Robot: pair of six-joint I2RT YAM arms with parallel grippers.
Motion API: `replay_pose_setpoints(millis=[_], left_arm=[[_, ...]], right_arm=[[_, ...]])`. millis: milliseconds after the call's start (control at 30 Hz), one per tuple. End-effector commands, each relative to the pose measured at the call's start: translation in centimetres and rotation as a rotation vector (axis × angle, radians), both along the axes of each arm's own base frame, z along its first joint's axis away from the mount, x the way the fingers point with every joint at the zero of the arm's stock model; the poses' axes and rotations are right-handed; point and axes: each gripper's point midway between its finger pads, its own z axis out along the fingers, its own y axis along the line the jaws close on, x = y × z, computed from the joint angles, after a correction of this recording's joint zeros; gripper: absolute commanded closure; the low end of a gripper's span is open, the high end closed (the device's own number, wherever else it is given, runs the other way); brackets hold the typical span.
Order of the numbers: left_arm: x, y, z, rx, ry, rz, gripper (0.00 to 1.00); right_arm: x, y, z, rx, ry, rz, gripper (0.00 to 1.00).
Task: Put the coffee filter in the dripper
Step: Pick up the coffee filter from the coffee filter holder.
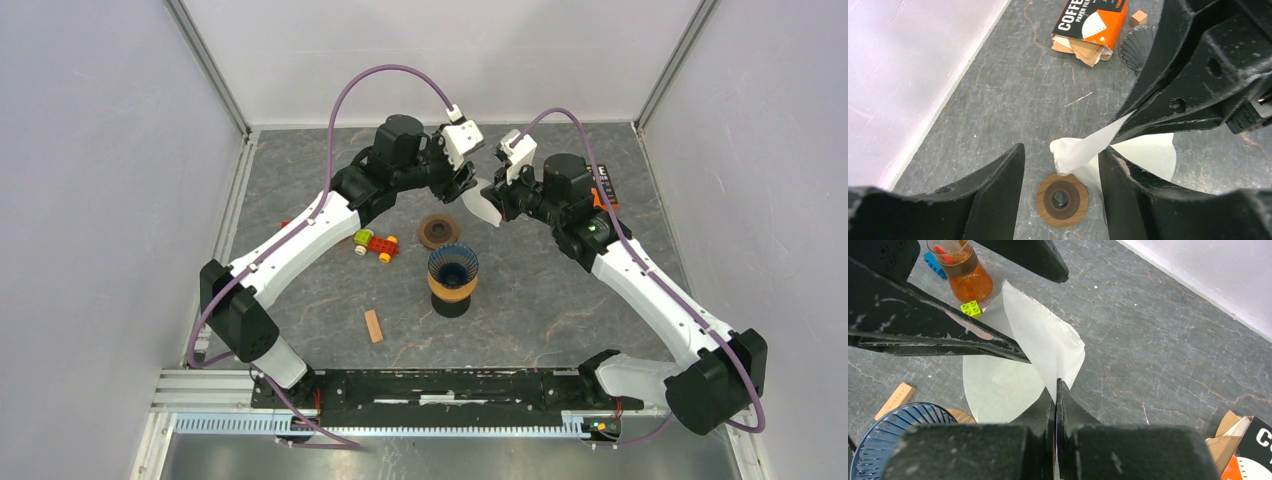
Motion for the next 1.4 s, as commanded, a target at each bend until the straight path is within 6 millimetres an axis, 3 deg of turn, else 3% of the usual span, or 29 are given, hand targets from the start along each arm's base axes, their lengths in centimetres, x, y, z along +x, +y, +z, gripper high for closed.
replay_pose_setpoints(millis=[0,133,300,567,767,967,1367], left_arm=[[0.9,0.8,2.7,-0.051,-0.061,0.069,0.35],[0.9,1.1,3.1,-0.063,-0.034,0.097,0.35],[1.0,1.0,2.7,-0.053,0.037,0.132,0.5],[0.7,0.3,3.6,-0.067,0.032,0.109,0.6],[0.7,0.2,3.3,-0.05,0.02,0.099,0.61],[0.5,-0.2,3.0,-0.033,0.009,0.055,0.56],[0.3,-0.2,1.9,-0.008,0.035,0.048,0.71]], right_arm=[[0.4,-0.1,2.2,0.036,-0.063,-0.015,1.0],[0.5,-0.4,2.2,0.029,-0.065,-0.03,1.0],[0.6,-0.4,2.3,0.031,-0.064,-0.035,1.0],[0.8,-0.5,2.1,0.02,-0.059,-0.041,1.0],[0.7,-0.3,2.3,0.028,-0.06,-0.034,1.0],[0.7,-0.2,2.2,0.025,-0.058,-0.025,1.0],[0.6,-0.3,2.3,0.026,-0.061,-0.026,1.0]])
